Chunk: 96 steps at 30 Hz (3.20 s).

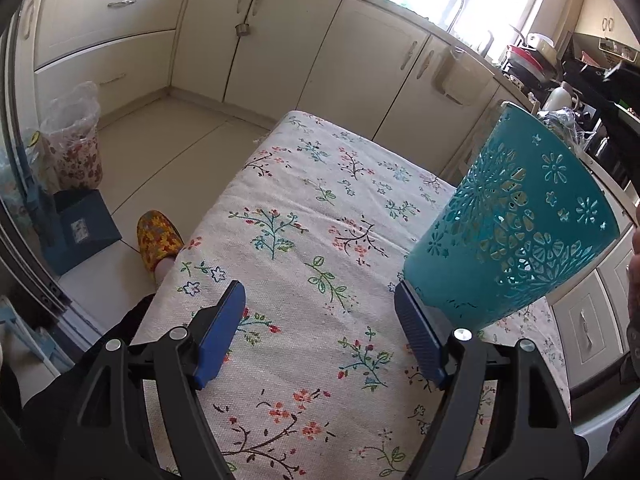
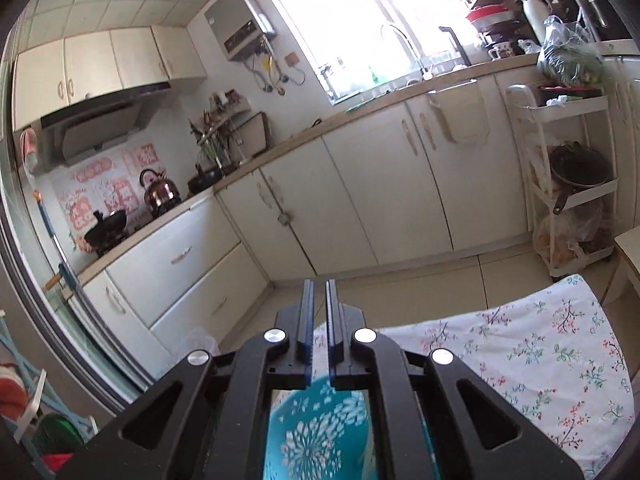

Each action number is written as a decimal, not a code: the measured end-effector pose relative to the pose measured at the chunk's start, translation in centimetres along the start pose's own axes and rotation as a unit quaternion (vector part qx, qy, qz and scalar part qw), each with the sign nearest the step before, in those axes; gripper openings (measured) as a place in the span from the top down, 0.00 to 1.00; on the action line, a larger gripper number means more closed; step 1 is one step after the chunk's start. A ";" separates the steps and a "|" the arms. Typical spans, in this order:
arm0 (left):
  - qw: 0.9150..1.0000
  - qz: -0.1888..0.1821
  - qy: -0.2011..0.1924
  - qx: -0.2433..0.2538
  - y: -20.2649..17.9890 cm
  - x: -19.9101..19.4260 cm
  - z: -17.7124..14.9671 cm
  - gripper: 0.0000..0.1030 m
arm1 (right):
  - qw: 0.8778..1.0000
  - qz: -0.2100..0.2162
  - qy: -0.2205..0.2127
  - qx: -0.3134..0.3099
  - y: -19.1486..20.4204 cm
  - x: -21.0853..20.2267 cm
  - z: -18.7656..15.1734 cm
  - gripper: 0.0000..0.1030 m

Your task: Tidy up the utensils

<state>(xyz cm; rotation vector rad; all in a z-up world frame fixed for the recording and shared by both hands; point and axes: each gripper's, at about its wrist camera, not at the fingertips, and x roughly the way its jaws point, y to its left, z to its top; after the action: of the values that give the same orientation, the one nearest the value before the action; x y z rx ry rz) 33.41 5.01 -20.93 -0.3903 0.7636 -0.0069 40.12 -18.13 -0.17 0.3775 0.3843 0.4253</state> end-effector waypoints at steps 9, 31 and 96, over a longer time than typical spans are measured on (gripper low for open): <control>1.000 0.000 0.002 0.003 -0.1 0.1 0.0 0.22 | 1.000 -0.016 0.000 -0.027 0.5 -9.1 -4.7 0.57; 0.985 0.080 -0.026 0.152 -8.4 -22.2 -0.6 0.07 | 0.984 -0.154 0.092 -0.005 4.3 -22.3 -10.4 0.07; 0.985 0.069 -0.032 0.156 -6.8 -31.8 -9.7 0.07 | 0.982 -0.156 0.103 -0.030 8.8 -28.2 -18.4 0.07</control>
<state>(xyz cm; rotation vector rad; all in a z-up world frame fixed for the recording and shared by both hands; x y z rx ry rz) 4.66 0.06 -3.55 -0.0387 0.7102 0.0159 5.57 -18.73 -4.42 0.2094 0.6208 0.1674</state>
